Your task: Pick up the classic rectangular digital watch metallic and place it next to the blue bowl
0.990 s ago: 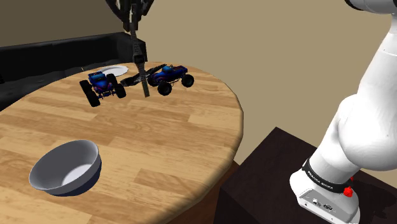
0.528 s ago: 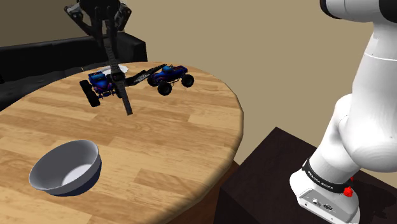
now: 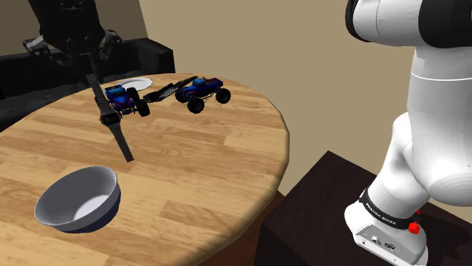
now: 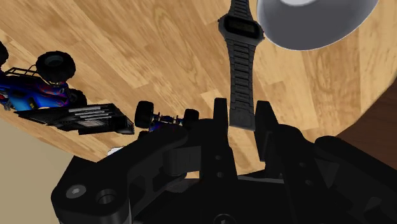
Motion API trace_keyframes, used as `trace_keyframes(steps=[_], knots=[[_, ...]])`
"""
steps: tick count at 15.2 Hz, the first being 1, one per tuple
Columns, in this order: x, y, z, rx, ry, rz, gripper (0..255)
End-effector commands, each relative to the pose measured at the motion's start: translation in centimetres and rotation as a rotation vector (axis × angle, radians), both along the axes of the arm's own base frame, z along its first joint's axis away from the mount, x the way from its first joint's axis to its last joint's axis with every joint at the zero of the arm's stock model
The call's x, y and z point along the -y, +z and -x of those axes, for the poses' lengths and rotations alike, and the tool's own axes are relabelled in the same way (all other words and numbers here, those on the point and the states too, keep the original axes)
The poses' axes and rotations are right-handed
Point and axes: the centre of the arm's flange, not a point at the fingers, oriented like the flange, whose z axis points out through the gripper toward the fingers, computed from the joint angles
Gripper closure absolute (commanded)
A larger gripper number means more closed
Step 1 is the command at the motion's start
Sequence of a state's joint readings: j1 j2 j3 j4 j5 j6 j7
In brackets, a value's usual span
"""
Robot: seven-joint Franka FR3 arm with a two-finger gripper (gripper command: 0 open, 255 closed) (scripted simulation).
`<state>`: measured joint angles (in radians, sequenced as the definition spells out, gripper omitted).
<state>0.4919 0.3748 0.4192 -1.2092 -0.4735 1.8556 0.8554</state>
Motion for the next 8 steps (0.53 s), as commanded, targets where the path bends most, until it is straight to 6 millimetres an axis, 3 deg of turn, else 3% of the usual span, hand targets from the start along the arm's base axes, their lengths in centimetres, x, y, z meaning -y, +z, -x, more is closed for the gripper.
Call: trace_keyframes(steps=[1, 8], knots=[[-0.3, -1.1, 0.2, 0.001, -0.001, -0.001, 255], [-0.3, -4.8, 0.2, 0.001, -0.001, -0.001, 255]])
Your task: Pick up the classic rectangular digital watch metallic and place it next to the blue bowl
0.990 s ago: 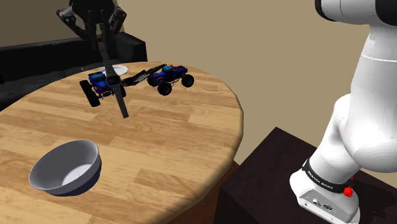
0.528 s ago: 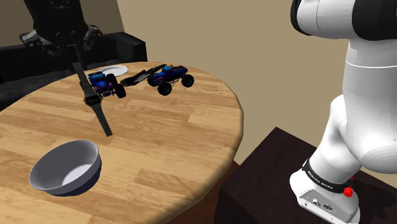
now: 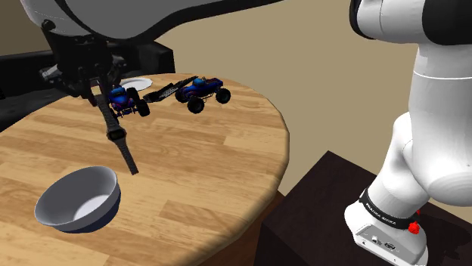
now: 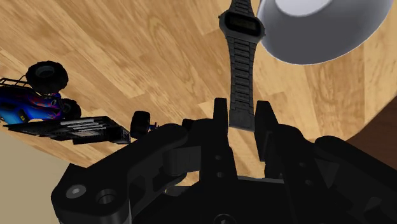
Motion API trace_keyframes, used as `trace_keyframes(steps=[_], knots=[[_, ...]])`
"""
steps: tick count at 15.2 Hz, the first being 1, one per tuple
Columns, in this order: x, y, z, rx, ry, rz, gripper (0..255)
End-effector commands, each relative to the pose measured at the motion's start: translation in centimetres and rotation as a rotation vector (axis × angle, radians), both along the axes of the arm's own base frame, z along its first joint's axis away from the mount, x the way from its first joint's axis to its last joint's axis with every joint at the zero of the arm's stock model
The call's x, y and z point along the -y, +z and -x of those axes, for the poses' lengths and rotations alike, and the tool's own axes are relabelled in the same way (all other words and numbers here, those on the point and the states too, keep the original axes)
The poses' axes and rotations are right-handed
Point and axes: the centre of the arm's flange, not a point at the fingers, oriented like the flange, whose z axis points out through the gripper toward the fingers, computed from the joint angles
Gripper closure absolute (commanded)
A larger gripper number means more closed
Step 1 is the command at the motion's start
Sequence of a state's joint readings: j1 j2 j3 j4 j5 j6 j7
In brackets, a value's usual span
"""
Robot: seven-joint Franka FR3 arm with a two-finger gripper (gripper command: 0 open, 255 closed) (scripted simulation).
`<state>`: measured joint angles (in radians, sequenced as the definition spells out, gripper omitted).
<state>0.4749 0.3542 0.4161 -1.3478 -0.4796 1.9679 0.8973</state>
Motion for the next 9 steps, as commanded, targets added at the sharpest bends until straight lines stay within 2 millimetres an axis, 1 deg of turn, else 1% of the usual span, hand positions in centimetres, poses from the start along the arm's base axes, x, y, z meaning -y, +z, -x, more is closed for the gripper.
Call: trace_keyframes(steps=[1, 9], knots=[[0.0, -1.0, 0.1, 0.0, 0.0, 0.0, 255], [0.0, -5.3, 0.1, 0.0, 0.0, 0.0, 255]])
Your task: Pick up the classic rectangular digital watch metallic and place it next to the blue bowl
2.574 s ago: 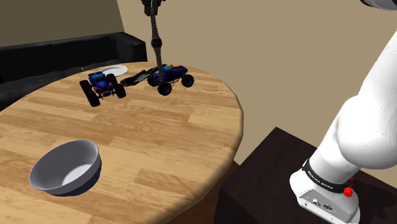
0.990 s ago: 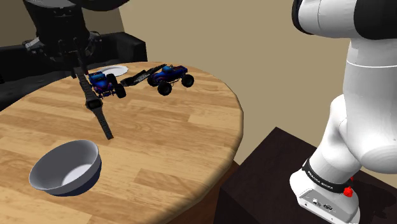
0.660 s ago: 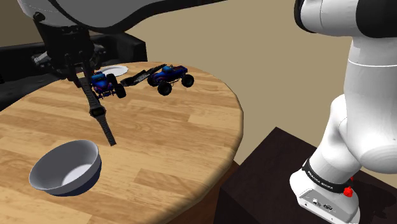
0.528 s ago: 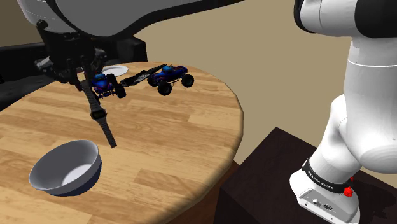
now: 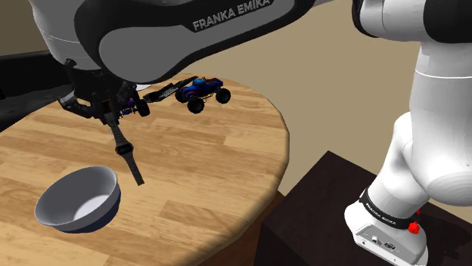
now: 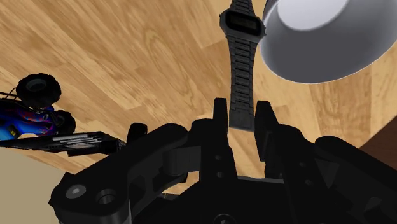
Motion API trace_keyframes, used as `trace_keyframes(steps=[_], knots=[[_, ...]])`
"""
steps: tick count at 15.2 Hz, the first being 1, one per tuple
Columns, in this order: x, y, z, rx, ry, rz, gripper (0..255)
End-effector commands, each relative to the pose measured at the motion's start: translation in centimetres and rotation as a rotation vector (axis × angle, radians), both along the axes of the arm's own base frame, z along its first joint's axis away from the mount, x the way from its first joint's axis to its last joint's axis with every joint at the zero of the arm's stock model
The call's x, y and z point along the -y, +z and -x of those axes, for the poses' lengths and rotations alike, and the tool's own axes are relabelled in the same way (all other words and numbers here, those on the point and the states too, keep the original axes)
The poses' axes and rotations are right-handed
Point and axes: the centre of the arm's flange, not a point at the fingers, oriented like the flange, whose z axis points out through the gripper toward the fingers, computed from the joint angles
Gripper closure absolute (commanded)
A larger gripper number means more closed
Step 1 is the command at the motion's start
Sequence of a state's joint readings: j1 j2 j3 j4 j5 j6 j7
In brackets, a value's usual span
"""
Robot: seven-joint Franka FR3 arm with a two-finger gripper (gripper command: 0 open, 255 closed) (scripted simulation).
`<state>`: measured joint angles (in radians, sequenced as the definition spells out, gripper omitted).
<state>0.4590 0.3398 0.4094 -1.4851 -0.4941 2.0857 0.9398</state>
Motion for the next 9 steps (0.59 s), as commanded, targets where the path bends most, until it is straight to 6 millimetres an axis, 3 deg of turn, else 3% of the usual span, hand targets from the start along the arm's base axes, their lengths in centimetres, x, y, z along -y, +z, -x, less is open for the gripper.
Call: trace_keyframes(steps=[1, 9], knots=[[-0.1, -1.1, -0.1, 0.0, 0.0, 0.0, 255], [-0.1, -5.3, -0.1, 0.0, 0.0, 0.0, 255]])
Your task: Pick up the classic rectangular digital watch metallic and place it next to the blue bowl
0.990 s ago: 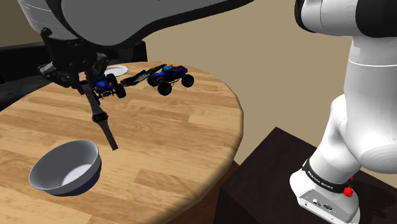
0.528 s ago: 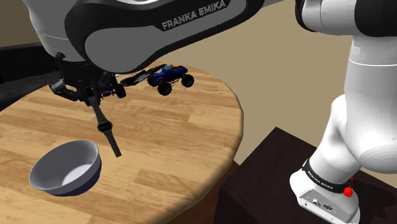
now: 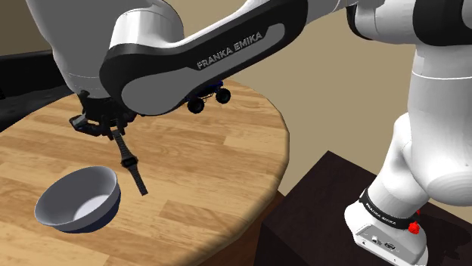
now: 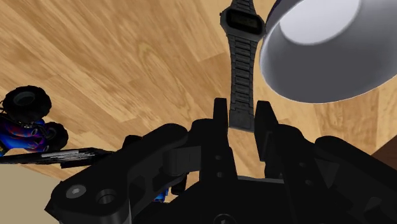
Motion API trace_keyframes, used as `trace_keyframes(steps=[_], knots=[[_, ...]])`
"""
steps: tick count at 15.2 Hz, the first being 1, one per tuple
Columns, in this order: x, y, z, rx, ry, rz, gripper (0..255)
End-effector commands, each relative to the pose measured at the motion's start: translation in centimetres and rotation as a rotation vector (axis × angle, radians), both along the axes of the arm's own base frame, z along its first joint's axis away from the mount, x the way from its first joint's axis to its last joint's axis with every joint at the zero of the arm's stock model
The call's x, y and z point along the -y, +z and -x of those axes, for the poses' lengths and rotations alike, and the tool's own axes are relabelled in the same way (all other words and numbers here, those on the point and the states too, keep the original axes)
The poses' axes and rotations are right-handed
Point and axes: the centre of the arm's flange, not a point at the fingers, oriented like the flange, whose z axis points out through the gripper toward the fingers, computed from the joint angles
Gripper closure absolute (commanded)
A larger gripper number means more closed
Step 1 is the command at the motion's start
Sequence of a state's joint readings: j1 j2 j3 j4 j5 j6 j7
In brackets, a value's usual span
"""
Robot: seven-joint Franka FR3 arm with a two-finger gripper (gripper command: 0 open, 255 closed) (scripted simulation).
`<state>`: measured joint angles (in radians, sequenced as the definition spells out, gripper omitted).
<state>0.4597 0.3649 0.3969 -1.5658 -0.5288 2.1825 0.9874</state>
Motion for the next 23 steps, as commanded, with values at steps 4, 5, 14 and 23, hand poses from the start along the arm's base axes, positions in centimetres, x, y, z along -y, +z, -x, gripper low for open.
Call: trace_keyframes(steps=[4, 5, 14, 23], knots=[[0.1, -2.7, 0.1, 0.0, 0.0, 0.0, 255], [0.1, -3.3, 0.1, 0.0, 0.0, 0.0, 255], [0.1, -3.3, 0.1, 0.0, 0.0, 0.0, 0], [0.3, 1.2, 2.2, 0.0, 0.0, 0.0, 0]])
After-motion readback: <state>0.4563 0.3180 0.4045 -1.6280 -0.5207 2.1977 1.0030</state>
